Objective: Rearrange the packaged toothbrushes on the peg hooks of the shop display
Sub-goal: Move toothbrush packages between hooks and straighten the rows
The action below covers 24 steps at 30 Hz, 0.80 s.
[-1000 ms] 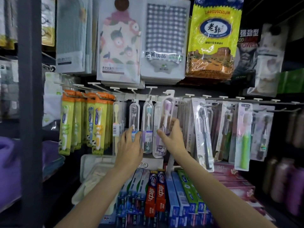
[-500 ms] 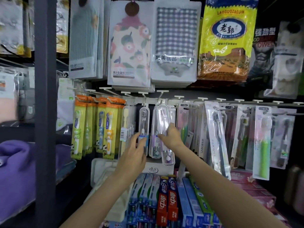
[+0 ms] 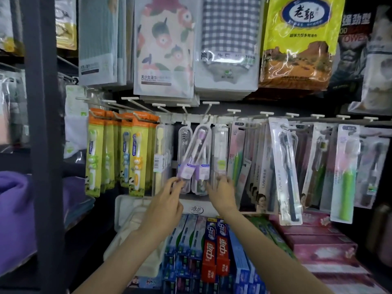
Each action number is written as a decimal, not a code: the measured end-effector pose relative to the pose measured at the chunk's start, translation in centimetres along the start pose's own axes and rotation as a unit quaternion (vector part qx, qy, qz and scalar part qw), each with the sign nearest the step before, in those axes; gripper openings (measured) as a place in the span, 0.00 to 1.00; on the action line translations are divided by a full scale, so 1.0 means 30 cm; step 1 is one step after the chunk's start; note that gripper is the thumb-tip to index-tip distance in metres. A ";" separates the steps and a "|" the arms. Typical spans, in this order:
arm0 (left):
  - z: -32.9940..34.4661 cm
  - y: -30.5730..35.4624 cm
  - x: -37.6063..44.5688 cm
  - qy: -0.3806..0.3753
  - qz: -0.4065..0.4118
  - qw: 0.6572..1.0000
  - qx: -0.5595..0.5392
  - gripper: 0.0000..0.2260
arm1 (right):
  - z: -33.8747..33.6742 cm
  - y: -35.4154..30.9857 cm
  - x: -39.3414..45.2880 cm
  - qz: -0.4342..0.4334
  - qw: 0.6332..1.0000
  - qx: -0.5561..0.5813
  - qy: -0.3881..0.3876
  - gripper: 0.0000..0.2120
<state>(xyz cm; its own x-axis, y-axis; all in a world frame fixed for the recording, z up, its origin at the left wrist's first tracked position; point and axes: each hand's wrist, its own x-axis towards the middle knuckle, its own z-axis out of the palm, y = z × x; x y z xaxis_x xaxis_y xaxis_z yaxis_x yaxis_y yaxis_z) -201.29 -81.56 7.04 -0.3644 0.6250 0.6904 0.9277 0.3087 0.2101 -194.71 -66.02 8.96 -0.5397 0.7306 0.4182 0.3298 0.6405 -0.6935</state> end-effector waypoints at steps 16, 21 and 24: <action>0.121 -0.029 -0.070 -0.031 0.002 0.999 -0.016 0.21 | 0.094 0.282 0.050 0.091 0.994 -0.035 0.039 0.22; 0.136 0.017 -0.061 -0.046 0.011 0.999 -0.020 0.22 | 0.068 0.253 -0.100 0.011 0.998 -0.018 0.063 0.22; 0.141 0.106 -0.018 -0.031 -0.004 0.992 -0.120 0.19 | 0.025 0.224 -0.208 -0.050 0.994 -0.002 0.101 0.25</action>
<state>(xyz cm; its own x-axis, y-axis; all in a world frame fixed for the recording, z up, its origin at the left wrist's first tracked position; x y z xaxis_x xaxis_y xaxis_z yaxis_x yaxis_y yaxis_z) -198.48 -77.88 4.42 -0.3698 0.6683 0.6455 0.9146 0.1395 0.3795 -189.69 -66.46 1.26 -0.4029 0.6953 0.5952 0.2860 0.7134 -0.6397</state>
